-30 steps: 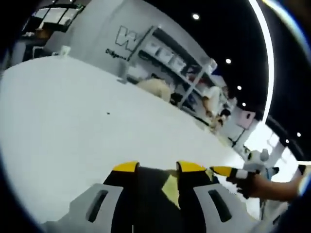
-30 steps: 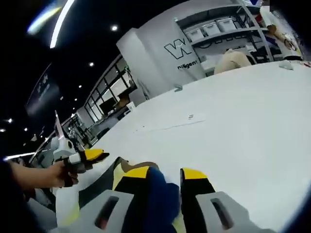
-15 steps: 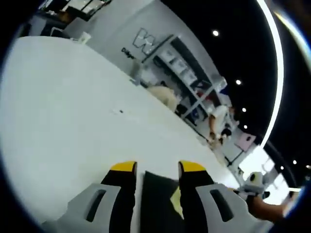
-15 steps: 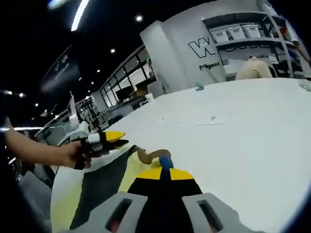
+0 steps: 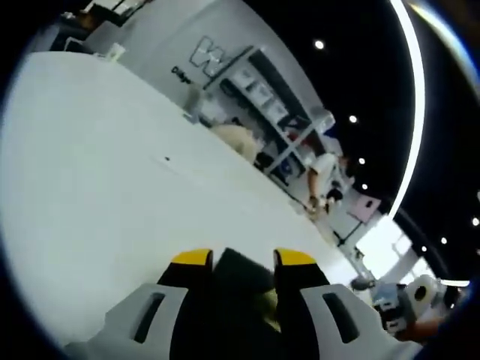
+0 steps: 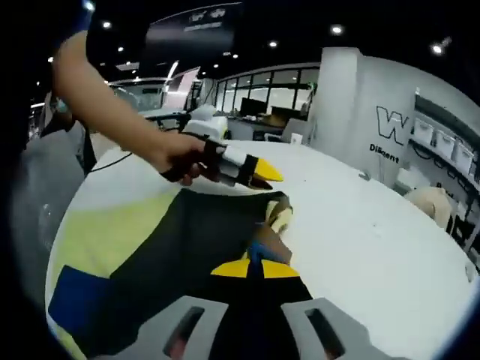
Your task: Fold the garment on the visible template until the final outline fits inside the template.
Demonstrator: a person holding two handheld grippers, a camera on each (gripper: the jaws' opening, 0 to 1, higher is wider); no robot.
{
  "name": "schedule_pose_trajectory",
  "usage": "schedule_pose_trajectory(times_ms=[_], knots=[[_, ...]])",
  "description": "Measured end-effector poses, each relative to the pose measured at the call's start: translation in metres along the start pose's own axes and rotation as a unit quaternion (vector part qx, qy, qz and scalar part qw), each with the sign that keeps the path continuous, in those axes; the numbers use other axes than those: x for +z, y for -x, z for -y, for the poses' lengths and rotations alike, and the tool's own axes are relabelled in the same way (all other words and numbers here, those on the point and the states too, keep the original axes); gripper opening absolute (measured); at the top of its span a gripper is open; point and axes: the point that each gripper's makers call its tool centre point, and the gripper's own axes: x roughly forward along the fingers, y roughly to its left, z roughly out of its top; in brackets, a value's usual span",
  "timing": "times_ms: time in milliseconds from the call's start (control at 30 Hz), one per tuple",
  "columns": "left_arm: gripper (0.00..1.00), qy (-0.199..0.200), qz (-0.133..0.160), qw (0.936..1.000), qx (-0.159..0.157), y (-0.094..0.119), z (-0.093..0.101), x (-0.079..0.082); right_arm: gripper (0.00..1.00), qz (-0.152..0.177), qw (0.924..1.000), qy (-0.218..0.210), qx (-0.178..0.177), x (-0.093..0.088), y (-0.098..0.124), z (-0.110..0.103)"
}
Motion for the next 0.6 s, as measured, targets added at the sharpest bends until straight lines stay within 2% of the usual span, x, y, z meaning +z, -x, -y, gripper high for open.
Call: schedule_pose_trajectory(times_ms=[67, 100, 167, 200, 233, 267, 367, 400, 433, 467, 500, 533, 567, 600], knots=[[0.29, -0.002, -0.005, 1.0, -0.003, 0.0, -0.001, -0.003, 0.0, 0.001, 0.9996, -0.017, 0.024, -0.005, -0.003, -0.01], [0.29, -0.002, -0.007, 1.0, -0.002, 0.0, 0.0, -0.004, 0.01, 0.004, 0.9993, -0.026, 0.027, -0.005, -0.003, -0.011], [0.29, -0.003, -0.008, 1.0, -0.002, 0.0, 0.0, -0.005, 0.08, 0.006, 0.9991, -0.035, 0.023, -0.006, -0.003, -0.009], [0.29, -0.001, -0.007, 1.0, -0.003, -0.001, -0.001, -0.006, 0.1, 0.024, 0.9977, -0.063, -0.004, -0.001, 0.003, 0.003], [0.29, 0.0, -0.006, 1.0, -0.004, -0.001, 0.001, -0.005, 0.11, 0.051, 0.9943, -0.092, -0.017, 0.009, 0.009, 0.014], [0.29, 0.001, -0.005, 1.0, -0.004, -0.001, 0.001, -0.004, 0.11, 0.058, 0.993, -0.101, -0.022, 0.012, 0.011, 0.017], [0.29, 0.003, -0.002, 1.0, -0.006, -0.005, 0.0, -0.003, 0.17, 0.109, 0.9783, -0.168, -0.052, 0.027, 0.023, 0.042], [0.29, 0.006, 0.001, 1.0, -0.007, -0.007, -0.001, -0.001, 0.2, 0.138, 0.963, -0.222, -0.064, 0.029, 0.028, 0.061], [0.29, 0.009, 0.005, 0.9999, -0.007, -0.012, -0.005, 0.004, 0.22, 0.144, 0.9525, -0.26, -0.067, 0.023, 0.025, 0.073], [0.29, 0.011, 0.007, 0.9999, -0.007, -0.013, -0.006, 0.005, 0.23, 0.133, 0.9489, -0.28, -0.06, 0.014, 0.023, 0.077], [0.29, 0.013, 0.009, 0.9998, -0.007, -0.015, -0.008, 0.007, 0.21, 0.112, 0.9446, -0.306, -0.038, 0.002, 0.016, 0.077], [0.29, 0.014, 0.01, 0.9998, -0.006, -0.016, -0.008, 0.007, 0.17, 0.105, 0.9429, -0.315, -0.029, -0.001, 0.014, 0.077], [0.29, 0.017, 0.013, 0.9997, -0.007, -0.013, -0.006, 0.005, 0.14, 0.076, 0.9424, -0.326, 0.003, -0.01, 0.008, 0.069], [0.28, 0.019, 0.014, 0.9997, -0.008, -0.014, -0.006, 0.005, 0.13, 0.075, 0.9435, -0.322, 0.011, -0.012, 0.005, 0.068]])
